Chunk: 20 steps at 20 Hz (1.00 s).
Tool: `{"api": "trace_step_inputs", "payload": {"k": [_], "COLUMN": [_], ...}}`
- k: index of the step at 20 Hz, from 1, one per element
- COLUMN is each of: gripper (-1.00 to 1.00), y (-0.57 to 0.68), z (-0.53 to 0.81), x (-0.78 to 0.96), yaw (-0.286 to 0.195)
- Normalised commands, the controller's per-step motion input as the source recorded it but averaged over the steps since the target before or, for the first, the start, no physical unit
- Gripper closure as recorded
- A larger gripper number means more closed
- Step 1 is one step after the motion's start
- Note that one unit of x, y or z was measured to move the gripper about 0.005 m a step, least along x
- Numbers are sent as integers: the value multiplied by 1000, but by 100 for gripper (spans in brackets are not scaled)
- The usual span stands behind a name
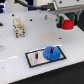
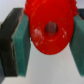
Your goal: Insert the blue gear onto the right peg, followed by the red gear
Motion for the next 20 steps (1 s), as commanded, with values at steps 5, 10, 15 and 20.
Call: {"api": "trace_step_inputs", "payload": {"k": [5, 10, 15, 20], "gripper": [100, 100, 100, 100], "y": [-275, -250, -221, -159], "z": [108, 5, -47, -153], "x": [740, 626, 414, 136], "yaw": [0, 0, 0, 0]}}
